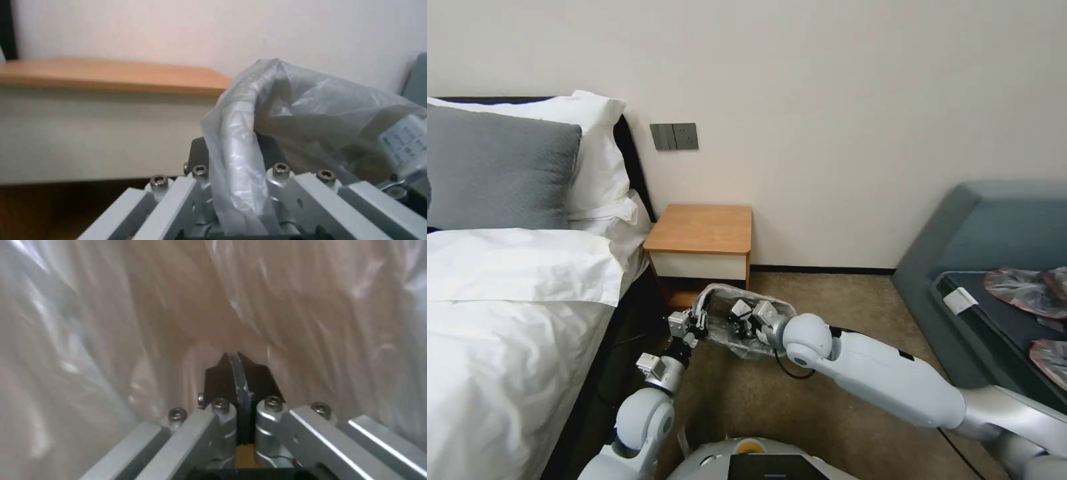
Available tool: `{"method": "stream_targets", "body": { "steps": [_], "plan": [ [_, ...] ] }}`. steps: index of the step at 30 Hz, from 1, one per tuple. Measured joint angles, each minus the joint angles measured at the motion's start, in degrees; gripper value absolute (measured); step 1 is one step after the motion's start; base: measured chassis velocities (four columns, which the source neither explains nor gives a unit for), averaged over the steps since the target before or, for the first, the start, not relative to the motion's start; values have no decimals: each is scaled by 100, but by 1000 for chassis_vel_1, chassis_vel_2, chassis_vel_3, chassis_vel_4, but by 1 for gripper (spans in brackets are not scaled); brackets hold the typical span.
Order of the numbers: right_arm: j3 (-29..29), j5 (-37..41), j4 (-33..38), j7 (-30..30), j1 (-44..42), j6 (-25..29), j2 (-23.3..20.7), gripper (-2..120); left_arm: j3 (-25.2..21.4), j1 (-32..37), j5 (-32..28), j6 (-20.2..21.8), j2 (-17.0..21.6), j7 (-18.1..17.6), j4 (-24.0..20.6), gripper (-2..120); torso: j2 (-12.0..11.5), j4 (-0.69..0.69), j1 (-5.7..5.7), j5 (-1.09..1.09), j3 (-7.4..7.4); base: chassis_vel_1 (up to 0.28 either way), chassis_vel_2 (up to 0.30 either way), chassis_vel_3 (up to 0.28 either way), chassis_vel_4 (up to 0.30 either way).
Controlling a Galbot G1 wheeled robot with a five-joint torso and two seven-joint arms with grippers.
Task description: Pick up the garbage bag from the table and place it over the trash can.
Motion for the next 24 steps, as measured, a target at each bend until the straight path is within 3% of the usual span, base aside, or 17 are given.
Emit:
{"method": "stream_targets", "body": {
  "steps": [10, 15, 24],
  "plan": [
    [-443, -466, -137, 11, 338, 2, -85, 0, -3, 2, 427, -201, -13, 156, -28, 7, 0, -1, 0, 0, 0, 0, 0, 0, 0],
    [-717, -1093, -271, -227, 588, 4, -58, 0, -4, 25, 521, -277, -22, 224, -43, 7, 0, 0, 0, 0, 0, 0, 0, 0, 0],
    [-1001, -1385, -536, -251, 840, 5, 239, 0, 27, 36, 542, -285, -83, 267, -108, 7, 0, 0, 0, 0, 0, 0, 0, 0, 0]
  ]
}}
